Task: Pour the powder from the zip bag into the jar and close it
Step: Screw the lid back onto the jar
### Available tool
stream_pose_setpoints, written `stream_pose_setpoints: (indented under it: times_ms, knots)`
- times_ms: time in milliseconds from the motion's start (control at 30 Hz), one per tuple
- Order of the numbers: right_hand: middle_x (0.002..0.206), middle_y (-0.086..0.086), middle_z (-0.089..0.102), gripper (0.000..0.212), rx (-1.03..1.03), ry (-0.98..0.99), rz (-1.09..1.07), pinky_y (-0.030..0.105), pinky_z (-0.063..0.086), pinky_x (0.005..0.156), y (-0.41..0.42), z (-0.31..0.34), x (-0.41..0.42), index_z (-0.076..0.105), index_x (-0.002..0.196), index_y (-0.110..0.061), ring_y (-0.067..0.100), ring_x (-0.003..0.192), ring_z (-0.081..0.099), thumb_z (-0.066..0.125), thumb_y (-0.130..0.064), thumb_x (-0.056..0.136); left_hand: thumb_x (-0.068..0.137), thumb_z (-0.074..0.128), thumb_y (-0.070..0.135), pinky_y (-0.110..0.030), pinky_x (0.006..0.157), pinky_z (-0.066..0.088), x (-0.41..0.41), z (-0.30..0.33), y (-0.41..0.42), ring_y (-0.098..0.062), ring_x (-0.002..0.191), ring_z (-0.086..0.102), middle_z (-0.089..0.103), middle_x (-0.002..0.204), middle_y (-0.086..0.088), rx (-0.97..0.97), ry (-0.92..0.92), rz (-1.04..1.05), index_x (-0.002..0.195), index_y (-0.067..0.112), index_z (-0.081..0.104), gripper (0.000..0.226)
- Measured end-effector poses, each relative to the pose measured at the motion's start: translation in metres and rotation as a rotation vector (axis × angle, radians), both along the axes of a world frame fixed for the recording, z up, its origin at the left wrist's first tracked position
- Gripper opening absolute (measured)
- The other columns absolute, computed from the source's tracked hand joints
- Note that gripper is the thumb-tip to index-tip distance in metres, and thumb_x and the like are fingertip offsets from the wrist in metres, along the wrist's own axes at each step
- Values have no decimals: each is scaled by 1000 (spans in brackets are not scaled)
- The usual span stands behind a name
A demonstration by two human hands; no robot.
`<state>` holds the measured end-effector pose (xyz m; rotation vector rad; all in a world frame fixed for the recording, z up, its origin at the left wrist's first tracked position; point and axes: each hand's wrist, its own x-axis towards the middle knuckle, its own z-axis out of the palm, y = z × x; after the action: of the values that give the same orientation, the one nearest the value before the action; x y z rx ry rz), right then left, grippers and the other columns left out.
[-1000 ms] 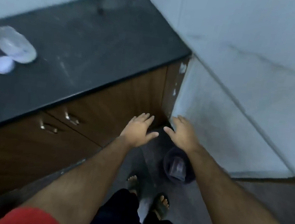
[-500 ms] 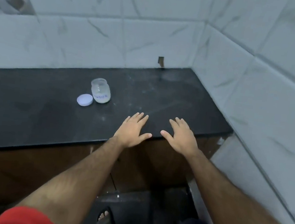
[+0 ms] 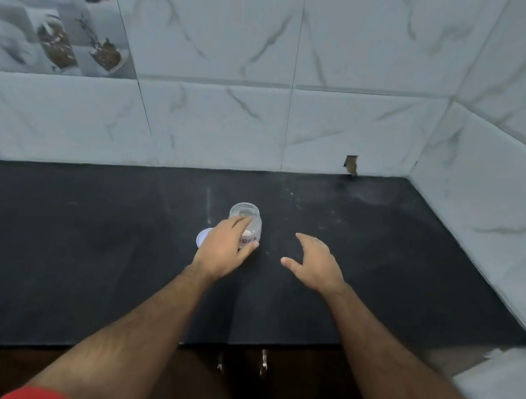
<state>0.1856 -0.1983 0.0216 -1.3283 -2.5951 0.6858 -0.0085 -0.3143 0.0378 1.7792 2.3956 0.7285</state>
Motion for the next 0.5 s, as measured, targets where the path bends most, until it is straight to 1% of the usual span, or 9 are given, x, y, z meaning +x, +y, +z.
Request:
stream_pose_setpoints:
  times_ms: [100, 200, 267, 333, 433, 500]
  knots:
    - [158, 1, 40, 81, -73, 14, -11, 44, 38, 114, 8, -7, -28, 33, 155, -17, 22, 145, 38, 68, -46, 88, 94, 59, 40, -37, 106, 42, -25, -7, 6, -22, 129, 51, 54, 142, 0, 5, -59, 48, 142, 17, 50, 54]
    - [154, 2, 45, 80, -133, 17, -14, 45, 44, 108, 12, -12, -54, 33, 154, -20, 24, 134, 50, 70, -43, 86, 94, 60, 38, -38, 109, 40, -47, -15, 8, -22, 132, 49, 53, 144, -1, -2, -141, 122, 145, 16, 46, 57]
    - [151, 4, 48, 80, -163, 23, -7, 44, 46, 106, 14, -16, -71, 33, 153, -21, 25, 132, 52, 72, -39, 86, 94, 60, 38, -40, 112, 37, -59, -21, 9, -22, 137, 45, 49, 149, -3, -42, -202, 198, 148, 15, 43, 61]
    - [151, 7, 49, 82, -207, 52, -19, 43, 44, 108, 18, -21, -84, 32, 153, -20, 26, 135, 49, 74, -36, 85, 92, 64, 37, -41, 113, 36, -68, -27, 13, -22, 138, 45, 48, 151, -4, -95, -298, 255, 149, 14, 41, 66]
    - [153, 9, 47, 87, -286, 110, -56, 40, 42, 110, 28, -29, -101, 28, 155, -18, 27, 138, 47, 77, -29, 84, 87, 72, 33, -35, 111, 38, -77, -32, 25, -24, 137, 47, 49, 150, -8, -140, -453, 284, 151, 10, 38, 75]
    - [152, 9, 48, 88, -314, 110, -46, 38, 44, 107, 34, -32, -110, 26, 156, -17, 27, 135, 50, 77, -23, 84, 85, 75, 27, -29, 106, 37, -78, -34, 33, -23, 136, 48, 50, 149, -8, -166, -502, 277, 151, 9, 37, 78]
